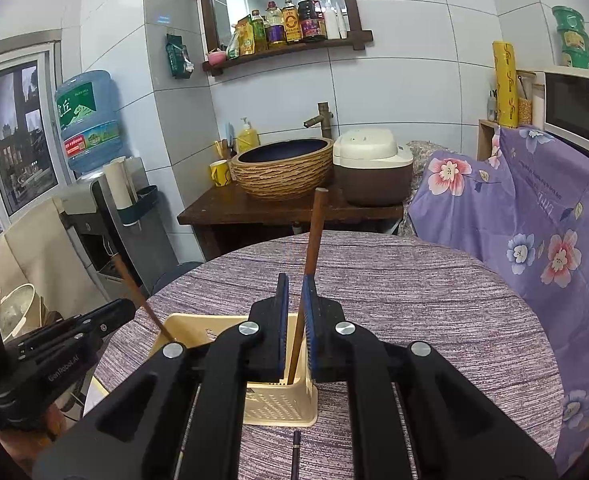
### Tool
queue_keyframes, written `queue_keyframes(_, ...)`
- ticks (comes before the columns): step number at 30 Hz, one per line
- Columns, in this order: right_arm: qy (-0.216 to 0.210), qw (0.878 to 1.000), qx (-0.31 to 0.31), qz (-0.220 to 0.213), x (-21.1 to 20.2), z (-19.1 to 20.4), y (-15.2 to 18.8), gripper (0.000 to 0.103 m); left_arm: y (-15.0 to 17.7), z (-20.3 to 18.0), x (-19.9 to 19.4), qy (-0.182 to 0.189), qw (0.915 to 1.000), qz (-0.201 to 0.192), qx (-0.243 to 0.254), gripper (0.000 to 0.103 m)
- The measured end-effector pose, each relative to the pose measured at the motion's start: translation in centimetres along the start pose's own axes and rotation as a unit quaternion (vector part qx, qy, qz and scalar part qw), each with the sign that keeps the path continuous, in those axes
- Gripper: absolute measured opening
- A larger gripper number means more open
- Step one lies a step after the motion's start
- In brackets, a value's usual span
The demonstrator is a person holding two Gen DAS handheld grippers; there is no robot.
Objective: Organize utensils
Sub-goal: 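Open both grippers to drop the chopsticks into the basket, then move both grippers back down to the remaining utensils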
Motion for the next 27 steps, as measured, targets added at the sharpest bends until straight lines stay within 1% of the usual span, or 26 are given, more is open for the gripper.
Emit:
queue_keyframes(1, 0.002, 1.000, -0.002, -0.002, -0.2, 0.0, 0.1, 0.011, 0.1, 0.1, -0.3, 0.001, 1.0000, -0.001, 0.000, 0.009)
queue_keyframes(2, 0.001, 1.000, -0.001, -0.004, -0.5, -0.1, 0.3, 0.019, 0.3, 0.1, -0.8, 0.003, 1.0000, -0.005, 0.002, 0.015)
queue_keyframes(3, -0.002, 1.000, 0.001, -0.007, -0.9, -0.2, 0.6, 0.028, 0.6, 0.0, -1.3, 0.003, 0.9999, -0.009, 0.006, 0.029)
queue_keyframes(4, -0.002, 1.000, 0.002, -0.011, -1.3, -0.4, 0.9, 0.052, 1.0, 0.0, -2.0, 0.002, 0.9998, -0.015, 0.010, 0.049)
queue_keyframes(5, 0.001, 1.000, 0.002, -0.019, -1.9, -0.5, 1.4, 0.070, 1.5, 0.0, -2.6, -0.001, 0.9997, -0.020, 0.013, 0.056)
queue_keyframes(6, 0.006, 1.000, -0.002, -0.026, -2.5, -0.6, 2.1, 0.070, 2.2, 0.0, -3.2, -0.005, 0.9996, -0.024, 0.017, 0.061)
queue_keyframes(8, 0.021, 0.999, -0.020, -0.025, -3.3, -0.7, 3.6, 0.070, 3.9, 0.1, -3.9, -0.018, 0.9993, -0.016, 0.028, 0.061)
queue_keyframes(10, 0.035, 0.999, -0.033, -0.015, -3.8, -0.8, 5.4, 0.072, 6.5, 0.3, -3.9, -0.033, 0.9985, 0.012, 0.043, 0.061)
queue_keyframes(13, 0.050, 0.998, -0.038, 0.018, -3.9, -1.5, 8.6, 0.072, 10.5, 0.7, -3.4, -0.055, 0.9949, 0.055, 0.064, 0.061)
queue_keyframes(14, 0.053, 0.997, -0.037, 0.031, -3.9, -1.8, 9.6, 0.072, 11.7, 0.8, -3.3, -0.062, 0.9934, 0.067, 0.070, 0.059)
queue_keyframes(15, 0.058, 0.997, -0.035, 0.046, -3.9, -2.2, 10.9, 0.072, 13.1, 0.9, -3.1, -0.066, 0.9917, 0.082, 0.074, 0.054)
queue_keyframes(17, 0.068, 0.995, -0.031, 0.063, -4.1, -2.6, 12.9, 0.073, 15.4, 1.1, -2.7, -0.060, 0.9898, 0.110, 0.067, 0.050)
queue_keyframes(18, 0.072, 0.995, -0.029, 0.070, -4.2, -2.8, 13.9, 0.073, 16.4, 1.1, -2.4, -0.051, 0.9891, 0.125, 0.060, 0.049)
queue_keyframes(20, 0.075, 0.994, -0.028, 0.080, -4.3, -2.9, 15.6, 0.078, 17.9, 0.7, -2.1, -0.041, 0.9874, 0.141, 0.059, 0.048)
queue_keyframes(24, 0.081, 0.992, -0.038, 0.094, -4.7, -2.9, 18.3, 0.079, 19.6, -0.5, -1.5, -0.028, 0.9844, 0.159, 0.069, 0.048)
queue_keyframes(27, 0.080, 0.991, -0.041, 0.099, -4.9, -3.0, 19.3, 0.079, 20.4, -1.1, -1.1, -0.035, 0.9820, 0.166, 0.084, 0.047)
Point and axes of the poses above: each gripper's, at about its wrist camera, not at the fingertips, and x roughly the way its jaws point, z to its left, y to its underside, the point moved 2 cm from there along x, roughly the way its jaws point, and after that the axes turned 3 degrees about y, right-handed, at the moved point
